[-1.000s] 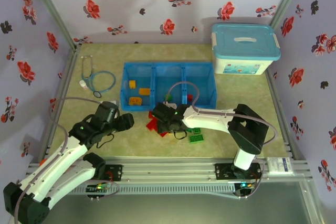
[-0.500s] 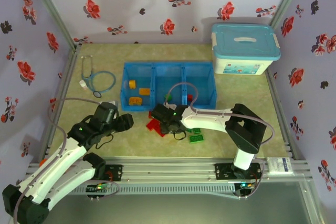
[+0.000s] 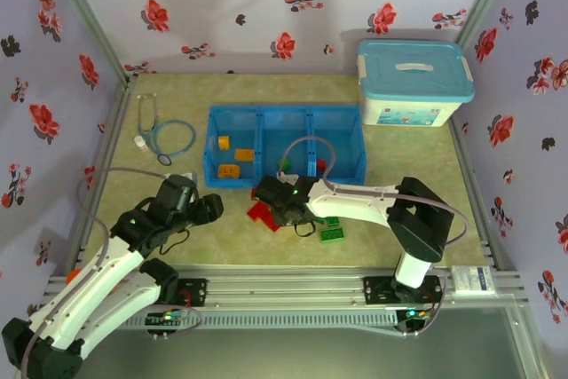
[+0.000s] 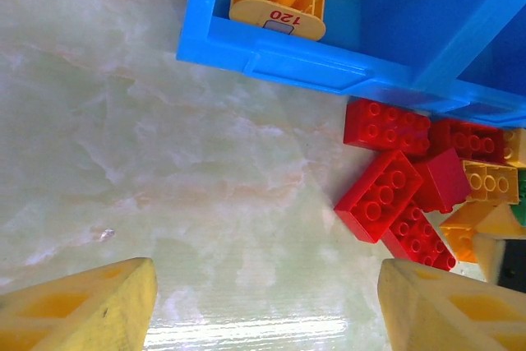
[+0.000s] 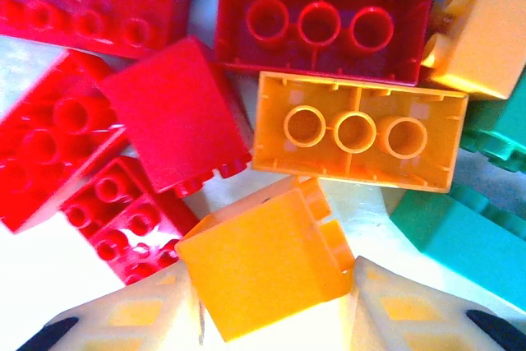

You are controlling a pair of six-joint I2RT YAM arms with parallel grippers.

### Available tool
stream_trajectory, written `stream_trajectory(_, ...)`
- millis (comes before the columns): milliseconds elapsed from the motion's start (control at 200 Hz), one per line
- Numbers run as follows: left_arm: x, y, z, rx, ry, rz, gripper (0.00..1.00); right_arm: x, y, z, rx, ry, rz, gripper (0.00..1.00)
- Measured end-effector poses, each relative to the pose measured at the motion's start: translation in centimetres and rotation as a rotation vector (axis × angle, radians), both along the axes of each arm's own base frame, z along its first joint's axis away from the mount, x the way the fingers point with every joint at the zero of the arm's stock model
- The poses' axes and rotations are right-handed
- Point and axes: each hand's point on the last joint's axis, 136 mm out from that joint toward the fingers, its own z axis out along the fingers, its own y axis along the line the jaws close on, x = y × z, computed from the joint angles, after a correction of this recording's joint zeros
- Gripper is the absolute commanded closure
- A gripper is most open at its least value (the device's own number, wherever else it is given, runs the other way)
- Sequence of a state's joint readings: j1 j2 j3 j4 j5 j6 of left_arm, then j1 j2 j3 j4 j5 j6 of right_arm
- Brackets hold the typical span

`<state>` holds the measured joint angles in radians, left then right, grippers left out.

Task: Sort the legos into containers by color
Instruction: Pick up the lego from the bottom-center of the table, then place the lego in the container.

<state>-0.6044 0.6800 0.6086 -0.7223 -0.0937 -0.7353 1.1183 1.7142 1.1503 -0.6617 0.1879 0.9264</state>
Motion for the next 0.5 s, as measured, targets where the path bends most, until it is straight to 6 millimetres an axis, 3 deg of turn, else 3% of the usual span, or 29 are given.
stream_trajectory(270,-0.1,0.2,0.1,0.001,-0.004,0.002,0.29,1.7,1.9,5.3,0.069,-0.092,0.015,0.59)
stream_trajectory(500,-0.2,0.3,0.2,0.002,-0.012,0.007,0.29,2.8,3.3,7.3,0.08,-0.131,0.037,0.6)
